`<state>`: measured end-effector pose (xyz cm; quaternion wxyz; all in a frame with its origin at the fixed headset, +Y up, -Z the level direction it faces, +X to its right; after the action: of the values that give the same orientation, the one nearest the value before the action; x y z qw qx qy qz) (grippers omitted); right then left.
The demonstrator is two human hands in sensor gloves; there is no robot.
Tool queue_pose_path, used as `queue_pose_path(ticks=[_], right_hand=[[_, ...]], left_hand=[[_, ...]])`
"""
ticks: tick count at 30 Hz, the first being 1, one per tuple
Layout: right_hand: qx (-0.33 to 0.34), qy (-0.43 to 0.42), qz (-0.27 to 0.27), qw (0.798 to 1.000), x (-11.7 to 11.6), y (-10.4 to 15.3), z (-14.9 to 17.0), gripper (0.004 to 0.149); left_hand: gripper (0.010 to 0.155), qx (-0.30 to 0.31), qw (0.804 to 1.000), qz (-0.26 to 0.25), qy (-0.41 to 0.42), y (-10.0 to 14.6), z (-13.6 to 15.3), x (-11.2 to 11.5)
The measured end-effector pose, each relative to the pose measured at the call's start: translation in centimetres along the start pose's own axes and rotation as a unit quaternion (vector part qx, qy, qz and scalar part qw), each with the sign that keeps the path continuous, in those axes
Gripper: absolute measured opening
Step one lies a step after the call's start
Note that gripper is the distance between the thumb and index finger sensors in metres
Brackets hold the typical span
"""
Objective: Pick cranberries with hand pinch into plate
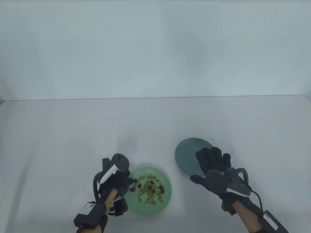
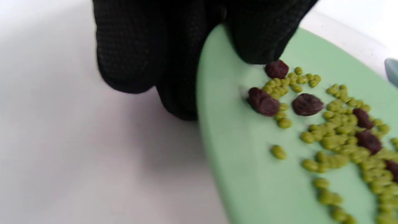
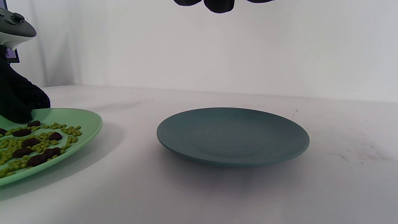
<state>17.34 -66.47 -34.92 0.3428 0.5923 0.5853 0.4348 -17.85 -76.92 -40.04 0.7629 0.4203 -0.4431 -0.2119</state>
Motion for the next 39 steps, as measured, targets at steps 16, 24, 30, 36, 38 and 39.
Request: queue_pose_path(ticks=[16, 24, 30, 36, 38, 39], right_hand=[[-0.006, -0.001, 0.0, 1.0, 0.0, 0.0, 0.3, 0.092], [-0.007, -0.003, -0.004, 1.0, 0.0, 0.0, 0.4, 0.092], [-0.007, 0.0, -0.008, 1.0, -0.1, 0.0, 0.4, 0.091], [-0.009, 0.003, -0.011, 1.0, -0.1, -0.1, 0.5, 0.091], [-0.009, 0.005, -0.013, 1.0, -0.2, -0.1, 0.4, 0.091], [-0.01, 0.006, -0.013, 1.0, -0.2, -0.1, 0.4, 0.091]], left_hand=[[0.046, 0.034, 0.988, 0.026, 0.149, 0.4, 0.5, -1.4], [0.046, 0.072, 0.978, -0.015, 0.197, 2.2, -0.8, -3.7], [0.047, 0.098, 0.966, -0.05, 0.235, 3.6, -1.3, -5.3], [0.047, 0.101, 0.955, -0.074, 0.268, 4.2, -0.9, -5.6], [0.047, 0.101, 0.952, -0.088, 0.274, 4.3, -0.7, -5.6], [0.048, 0.103, 0.951, -0.09, 0.276, 4.2, -0.6, -5.6]])
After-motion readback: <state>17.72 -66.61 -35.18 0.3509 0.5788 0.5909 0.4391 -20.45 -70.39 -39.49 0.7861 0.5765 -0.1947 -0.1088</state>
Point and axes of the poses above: the tracker on the back of each hand, its own z axis roughly to the little-finger side, its own y axis roughly from the fingertips to the wrist, x = y × z, the point moved 4 cm from there along -y, roughly from the wrist to the fingertips, and after that the axes turned 8 degrees about y, right-handed, at the moved point
